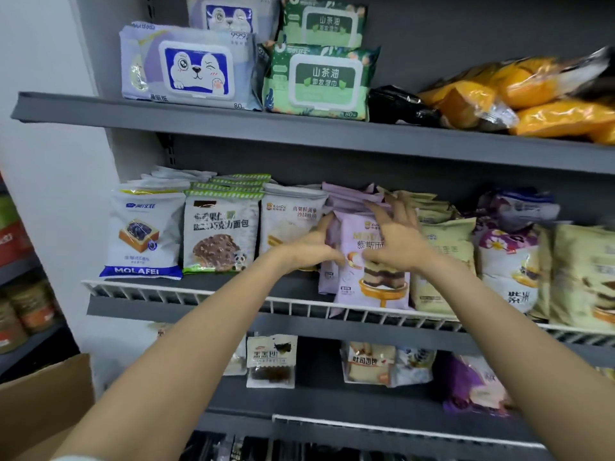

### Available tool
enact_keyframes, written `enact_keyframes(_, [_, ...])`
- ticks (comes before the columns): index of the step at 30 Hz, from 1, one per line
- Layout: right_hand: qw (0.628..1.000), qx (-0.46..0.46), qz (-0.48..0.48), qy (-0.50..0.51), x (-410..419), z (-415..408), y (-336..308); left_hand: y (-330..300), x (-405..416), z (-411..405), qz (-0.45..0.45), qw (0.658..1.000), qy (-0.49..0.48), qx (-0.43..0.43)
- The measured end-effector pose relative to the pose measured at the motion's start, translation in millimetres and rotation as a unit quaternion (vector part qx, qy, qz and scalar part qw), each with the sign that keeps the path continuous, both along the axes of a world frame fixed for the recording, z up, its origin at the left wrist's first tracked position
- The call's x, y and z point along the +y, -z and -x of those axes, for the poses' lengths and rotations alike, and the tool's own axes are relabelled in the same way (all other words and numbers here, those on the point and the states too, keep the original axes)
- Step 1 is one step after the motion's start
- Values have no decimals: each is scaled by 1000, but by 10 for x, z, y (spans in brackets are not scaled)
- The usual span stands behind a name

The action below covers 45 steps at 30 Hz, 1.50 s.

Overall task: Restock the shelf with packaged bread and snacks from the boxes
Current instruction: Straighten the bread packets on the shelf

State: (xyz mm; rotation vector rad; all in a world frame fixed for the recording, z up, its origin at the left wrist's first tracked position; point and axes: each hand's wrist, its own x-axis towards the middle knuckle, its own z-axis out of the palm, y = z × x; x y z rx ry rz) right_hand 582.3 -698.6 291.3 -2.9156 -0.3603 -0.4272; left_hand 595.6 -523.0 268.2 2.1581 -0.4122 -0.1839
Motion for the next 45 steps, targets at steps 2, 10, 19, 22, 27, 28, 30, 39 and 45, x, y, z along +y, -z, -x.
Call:
enact_keyframes(2, [997, 43, 64, -5, -91, 68, 100, 74, -31, 38, -12, 1000, 9, -2])
enact_keyframes(10, [987, -64, 145, -10, 16, 14, 321, 248, -117, -115, 54, 996, -63, -9])
enact_keyframes(19, [983, -137, 107, 55, 182, -218, 529, 300, -327, -296, 2, 991, -122, -63])
enact_keyframes(22, [982, -143, 123, 30, 164, -205, 498, 213, -302, -274, 50, 982, -161, -84])
enact_keyframes(27, [968, -200, 151, 32, 99, -283, 585, -112, -251, -271, -246, 913, -152, -286])
enact_keyframes(28, [965, -212, 155, 29, 105, -296, 577, -192, -232, -302, -335, 896, -110, -271])
enact_keyframes(30, [964, -215, 154, 29, 120, -292, 558, -358, -187, -396, -410, 884, -46, -219])
enact_keyframes(39, [972, -136, 188, 44, 144, -199, 363, -506, -319, -737, -280, 951, -75, -110])
enact_keyframes(45, [968, -127, 213, 44, 153, -254, 319, -450, -305, -759, -452, 864, -116, -188])
